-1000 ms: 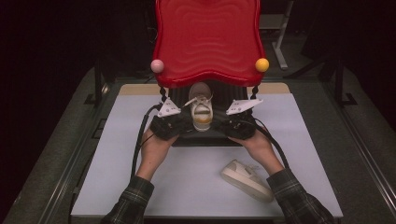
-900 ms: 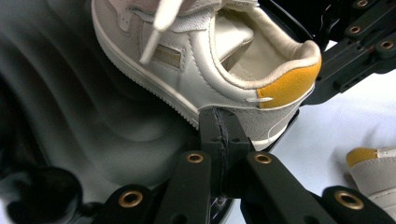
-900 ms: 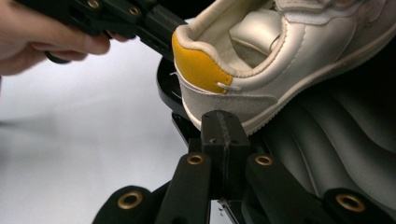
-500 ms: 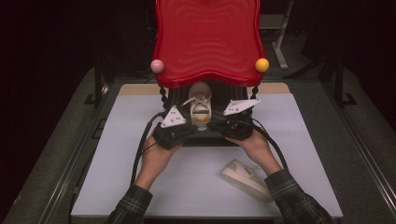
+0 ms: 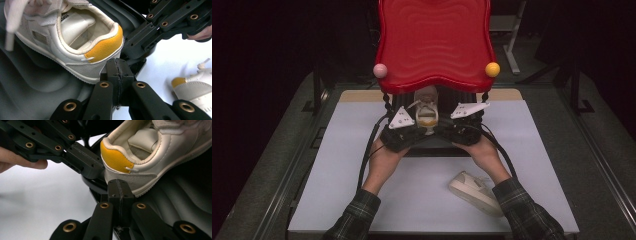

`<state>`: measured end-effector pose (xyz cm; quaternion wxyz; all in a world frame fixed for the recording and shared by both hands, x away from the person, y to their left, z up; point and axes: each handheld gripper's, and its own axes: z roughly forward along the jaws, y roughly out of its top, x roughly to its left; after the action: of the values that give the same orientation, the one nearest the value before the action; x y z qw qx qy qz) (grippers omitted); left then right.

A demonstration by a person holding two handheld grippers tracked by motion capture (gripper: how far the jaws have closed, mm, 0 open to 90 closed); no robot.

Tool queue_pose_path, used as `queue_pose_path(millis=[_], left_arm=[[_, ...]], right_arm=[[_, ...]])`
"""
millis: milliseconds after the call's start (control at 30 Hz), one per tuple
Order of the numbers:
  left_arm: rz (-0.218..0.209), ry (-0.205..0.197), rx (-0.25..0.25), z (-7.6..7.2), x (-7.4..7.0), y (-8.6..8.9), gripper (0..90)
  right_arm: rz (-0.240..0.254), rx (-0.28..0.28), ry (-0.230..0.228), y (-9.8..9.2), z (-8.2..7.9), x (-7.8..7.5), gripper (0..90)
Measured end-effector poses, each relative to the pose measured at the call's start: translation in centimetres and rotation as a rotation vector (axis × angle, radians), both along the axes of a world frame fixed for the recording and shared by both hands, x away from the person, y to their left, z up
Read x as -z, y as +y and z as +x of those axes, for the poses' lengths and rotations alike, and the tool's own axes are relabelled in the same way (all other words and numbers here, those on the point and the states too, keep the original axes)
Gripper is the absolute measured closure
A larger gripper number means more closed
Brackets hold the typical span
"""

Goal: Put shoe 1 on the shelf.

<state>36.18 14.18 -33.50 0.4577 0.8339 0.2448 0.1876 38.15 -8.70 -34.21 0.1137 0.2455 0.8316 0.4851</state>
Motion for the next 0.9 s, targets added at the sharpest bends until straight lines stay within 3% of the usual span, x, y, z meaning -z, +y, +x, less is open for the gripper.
queue_pose_path(millis=[300,500,667,767,900], left_arm=[[-0.001,0.009,-0.022,1.1,0.3,0.3,90.0],[0.012,0.003,-0.016,0.5,0.0,0.5,87.7],[0.003,0.031,0.009,-1.0,-0.4,1.7,78.7],[-0.001,0.042,0.017,-1.7,-0.4,2.1,71.1],[0.01,0.097,0.048,-3.4,0.4,2.9,57.3]], right_arm=[[-0.015,0.013,0.004,0.8,1.2,0.2,89.7],[-0.006,0.015,0.019,0.7,1.0,0.3,89.6],[-0.057,0.013,0.101,-0.5,-0.1,-0.1,89.7],[-0.04,-0.002,0.099,-1.5,-1.0,-0.1,89.7],[-0.039,-0.02,0.096,-3.0,-2.4,0.0,89.7]])
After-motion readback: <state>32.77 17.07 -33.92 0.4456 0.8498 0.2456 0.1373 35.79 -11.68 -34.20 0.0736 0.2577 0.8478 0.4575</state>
